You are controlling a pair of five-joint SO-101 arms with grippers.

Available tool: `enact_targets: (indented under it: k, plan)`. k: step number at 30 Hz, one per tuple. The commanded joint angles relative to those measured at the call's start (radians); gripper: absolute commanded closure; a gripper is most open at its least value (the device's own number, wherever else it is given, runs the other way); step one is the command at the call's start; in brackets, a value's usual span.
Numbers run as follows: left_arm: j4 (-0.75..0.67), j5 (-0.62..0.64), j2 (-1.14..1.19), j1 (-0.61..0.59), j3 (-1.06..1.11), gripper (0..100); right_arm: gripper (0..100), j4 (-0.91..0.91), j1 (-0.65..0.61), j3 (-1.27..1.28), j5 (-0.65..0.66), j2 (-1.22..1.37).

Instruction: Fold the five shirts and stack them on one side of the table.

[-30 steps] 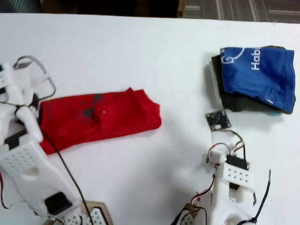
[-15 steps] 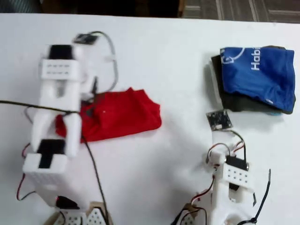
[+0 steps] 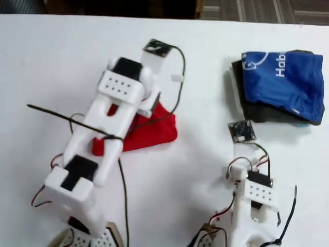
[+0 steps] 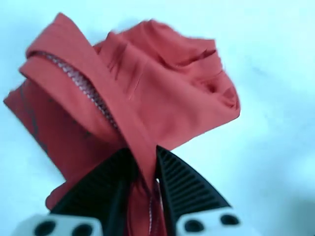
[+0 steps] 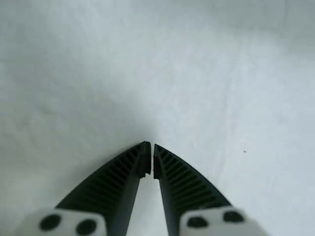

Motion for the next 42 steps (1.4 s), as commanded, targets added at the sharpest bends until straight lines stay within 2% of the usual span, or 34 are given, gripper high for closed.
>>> enact_targets:
  k: [1, 9, 16, 21, 25, 29, 31, 35, 42]
  plan:
    - [-0.051, 0.008, -0.015, 0.02, 0.005, 97, 97.8, -0.016, 0.008, -0.003, -0.011, -0.018]
    - [-0.121, 0.008, 0.121, 0.025, 0.001, 97, 97.8, -0.016, 0.008, -0.003, -0.012, -0.018]
    - [-0.103, 0.008, 0.123, 0.031, -0.054, 78, 97.8, -0.016, 0.01, -0.003, -0.012, -0.018]
    - [0.043, 0.005, 0.123, -0.021, -0.265, 80, 97.8, -0.015, 0.012, -0.003, -0.012, -0.018]
    - [0.176, -0.017, 0.132, -0.146, -0.395, 82, 97.8, -0.015, 0.012, -0.003, -0.014, -0.018]
    - [0.143, -0.135, 0.137, -0.256, -0.26, 99, 97.8, -0.015, 0.012, -0.003, -0.014, -0.018]
    - [0.115, -0.166, 0.124, -0.273, -0.147, 96, 97.8, -0.015, 0.012, -0.003, -0.014, -0.018]
    - [0.06, -0.198, 0.124, -0.262, 0.022, 97, 97.8, -0.015, 0.012, -0.003, -0.014, -0.018]
    - [-0.071, -0.193, 0.124, -0.141, 0.251, 97, 97.8, -0.015, 0.012, -0.003, -0.017, -0.018]
